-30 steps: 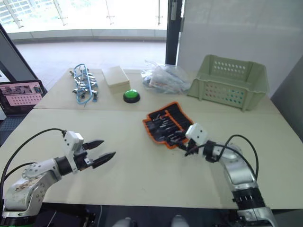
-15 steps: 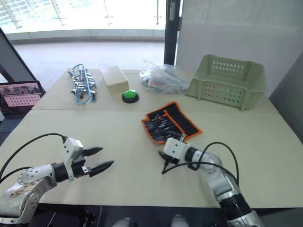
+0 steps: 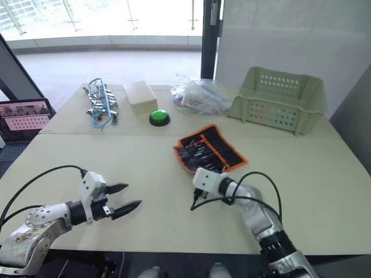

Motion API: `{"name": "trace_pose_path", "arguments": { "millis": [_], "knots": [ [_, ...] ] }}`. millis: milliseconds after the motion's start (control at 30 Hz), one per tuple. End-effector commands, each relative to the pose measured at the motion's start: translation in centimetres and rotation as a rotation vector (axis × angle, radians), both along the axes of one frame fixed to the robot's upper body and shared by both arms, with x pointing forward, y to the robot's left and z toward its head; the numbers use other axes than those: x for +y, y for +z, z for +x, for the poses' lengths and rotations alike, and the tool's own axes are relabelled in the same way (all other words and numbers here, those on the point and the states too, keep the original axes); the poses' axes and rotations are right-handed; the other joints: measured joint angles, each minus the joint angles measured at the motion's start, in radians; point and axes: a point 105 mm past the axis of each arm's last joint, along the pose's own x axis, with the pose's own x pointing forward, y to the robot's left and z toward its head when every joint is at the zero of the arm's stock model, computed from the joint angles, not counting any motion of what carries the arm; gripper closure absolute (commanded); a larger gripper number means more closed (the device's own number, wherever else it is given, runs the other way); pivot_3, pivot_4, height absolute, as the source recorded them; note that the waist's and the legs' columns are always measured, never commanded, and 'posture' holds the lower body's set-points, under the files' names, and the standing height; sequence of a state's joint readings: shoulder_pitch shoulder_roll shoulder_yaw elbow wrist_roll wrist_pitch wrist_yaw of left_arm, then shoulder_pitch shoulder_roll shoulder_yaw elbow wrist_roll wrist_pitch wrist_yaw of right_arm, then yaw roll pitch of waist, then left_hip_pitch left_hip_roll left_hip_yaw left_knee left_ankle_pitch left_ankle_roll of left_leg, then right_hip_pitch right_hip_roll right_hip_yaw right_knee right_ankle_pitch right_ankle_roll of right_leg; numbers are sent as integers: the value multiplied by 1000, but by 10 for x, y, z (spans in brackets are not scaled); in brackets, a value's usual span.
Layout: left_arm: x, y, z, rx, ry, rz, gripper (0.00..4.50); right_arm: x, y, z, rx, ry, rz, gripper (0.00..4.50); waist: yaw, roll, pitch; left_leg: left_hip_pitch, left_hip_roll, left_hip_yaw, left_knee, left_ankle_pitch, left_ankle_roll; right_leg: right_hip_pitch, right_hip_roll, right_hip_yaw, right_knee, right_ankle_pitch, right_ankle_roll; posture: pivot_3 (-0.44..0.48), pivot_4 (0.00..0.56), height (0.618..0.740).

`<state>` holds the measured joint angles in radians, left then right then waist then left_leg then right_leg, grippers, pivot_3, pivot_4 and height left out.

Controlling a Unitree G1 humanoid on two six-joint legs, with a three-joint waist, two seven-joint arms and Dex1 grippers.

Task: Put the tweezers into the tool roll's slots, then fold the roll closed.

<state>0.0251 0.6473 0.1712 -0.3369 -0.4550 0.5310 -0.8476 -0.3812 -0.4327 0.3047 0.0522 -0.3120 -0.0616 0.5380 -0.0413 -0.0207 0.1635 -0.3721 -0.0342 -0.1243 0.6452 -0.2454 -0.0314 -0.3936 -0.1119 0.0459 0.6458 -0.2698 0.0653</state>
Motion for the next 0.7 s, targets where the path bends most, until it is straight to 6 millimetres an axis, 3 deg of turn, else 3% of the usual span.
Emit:
{"name": "trace_pose_path", "arguments": {
  "millis": [33,267,433,700],
  "knots": [
    [-6,8,3,-31,-25,-5,0,8,10,-3,-48,42,16,4484,0,0,0,0,0,0,0,0,0,0,0,0,0,0,0,0,150,740],
    [-7,9,11,-55,-55,30,0,13,8,-14,-36,155,9,4484,-1,0,0,0,0,0,0,0,0,0,0,0,0,0,0,0,150,740],
    [-6,5,19,-134,-140,223,0,12,5,-35,23,277,41,4484,-1,0,0,0,0,0,0,0,0,0,0,0,0,0,0,0,150,740],
    [-31,11,45,-294,-327,416,0,3,2,-62,79,338,67,4484,4,0,0,0,0,0,-1,0,0,1,0,0,-1,0,0,0,150,740]
  ]
}}
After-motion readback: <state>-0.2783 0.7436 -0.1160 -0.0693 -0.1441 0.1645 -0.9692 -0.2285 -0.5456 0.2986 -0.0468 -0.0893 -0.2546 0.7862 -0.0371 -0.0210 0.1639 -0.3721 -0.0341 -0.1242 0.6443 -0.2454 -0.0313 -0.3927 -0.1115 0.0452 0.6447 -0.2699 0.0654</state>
